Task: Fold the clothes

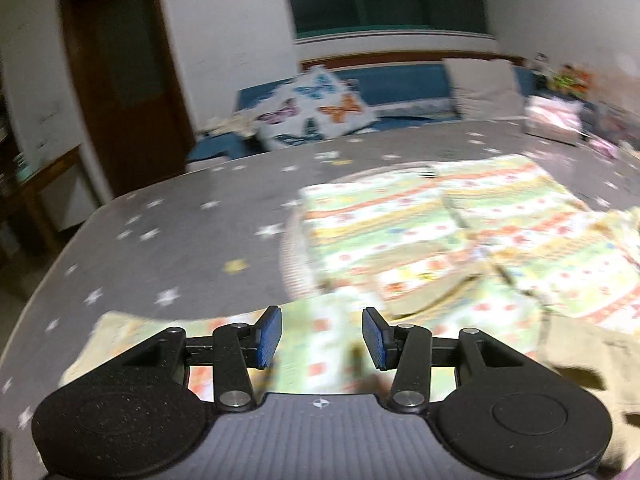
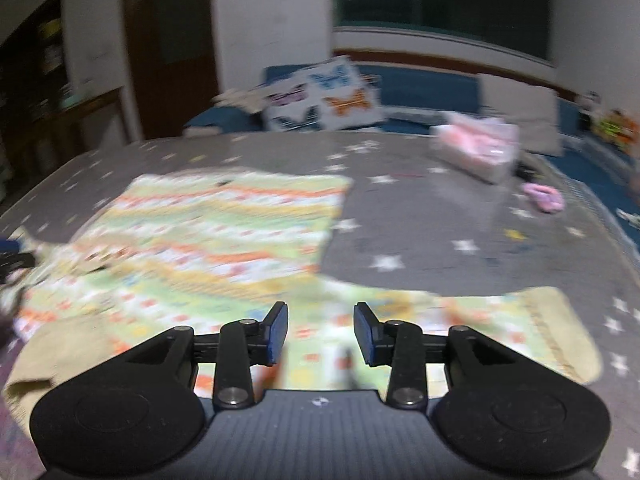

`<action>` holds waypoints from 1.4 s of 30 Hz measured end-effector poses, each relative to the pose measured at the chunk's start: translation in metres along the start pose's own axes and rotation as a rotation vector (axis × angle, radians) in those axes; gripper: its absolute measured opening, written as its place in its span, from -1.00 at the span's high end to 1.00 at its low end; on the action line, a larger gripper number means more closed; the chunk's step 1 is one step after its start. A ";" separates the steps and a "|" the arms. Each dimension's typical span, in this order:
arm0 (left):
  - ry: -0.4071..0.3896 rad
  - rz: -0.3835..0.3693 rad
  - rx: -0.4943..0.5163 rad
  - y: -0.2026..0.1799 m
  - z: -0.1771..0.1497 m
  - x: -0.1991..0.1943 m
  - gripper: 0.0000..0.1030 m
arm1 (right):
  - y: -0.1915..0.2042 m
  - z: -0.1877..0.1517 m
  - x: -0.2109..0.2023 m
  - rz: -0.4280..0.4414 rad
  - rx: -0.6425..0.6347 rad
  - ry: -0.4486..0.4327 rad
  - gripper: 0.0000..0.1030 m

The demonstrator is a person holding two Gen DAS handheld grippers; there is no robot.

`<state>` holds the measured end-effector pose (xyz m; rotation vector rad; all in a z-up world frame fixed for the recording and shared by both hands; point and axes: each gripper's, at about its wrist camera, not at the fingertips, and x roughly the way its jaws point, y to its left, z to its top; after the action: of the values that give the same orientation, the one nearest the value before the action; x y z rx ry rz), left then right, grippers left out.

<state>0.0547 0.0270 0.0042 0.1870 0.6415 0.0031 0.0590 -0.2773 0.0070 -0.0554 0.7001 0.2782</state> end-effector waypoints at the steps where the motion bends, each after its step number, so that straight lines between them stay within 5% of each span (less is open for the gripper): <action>1: -0.005 -0.014 0.023 -0.009 0.000 0.002 0.07 | 0.007 -0.001 0.000 0.020 -0.012 0.006 0.28; 12: -0.046 -0.116 0.215 -0.067 -0.020 0.000 0.11 | 0.088 -0.010 -0.012 0.309 -0.176 0.053 0.28; 17: -0.050 -0.140 0.171 -0.063 -0.020 -0.002 0.11 | 0.120 -0.016 -0.011 0.412 -0.260 0.071 0.28; 21: -0.051 -0.154 0.134 -0.058 -0.018 -0.003 0.11 | 0.133 -0.023 0.001 0.409 -0.272 0.086 0.37; 23: -0.058 -0.160 0.118 -0.051 -0.020 -0.011 0.11 | 0.133 -0.025 0.004 0.396 -0.260 0.091 0.74; 26: -0.059 -0.176 0.116 -0.053 -0.020 -0.010 0.11 | 0.121 -0.020 0.001 0.382 -0.203 0.082 0.94; 32: -0.067 -0.223 0.163 -0.070 -0.029 -0.012 0.11 | 0.096 -0.004 -0.019 0.403 -0.077 0.038 0.96; 42: -0.108 -0.188 0.179 -0.070 -0.035 -0.022 0.07 | 0.104 -0.001 -0.016 0.413 -0.098 0.018 0.96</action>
<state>0.0125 -0.0370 -0.0225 0.2973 0.5493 -0.2444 0.0184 -0.1808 0.0206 -0.0054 0.7127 0.7090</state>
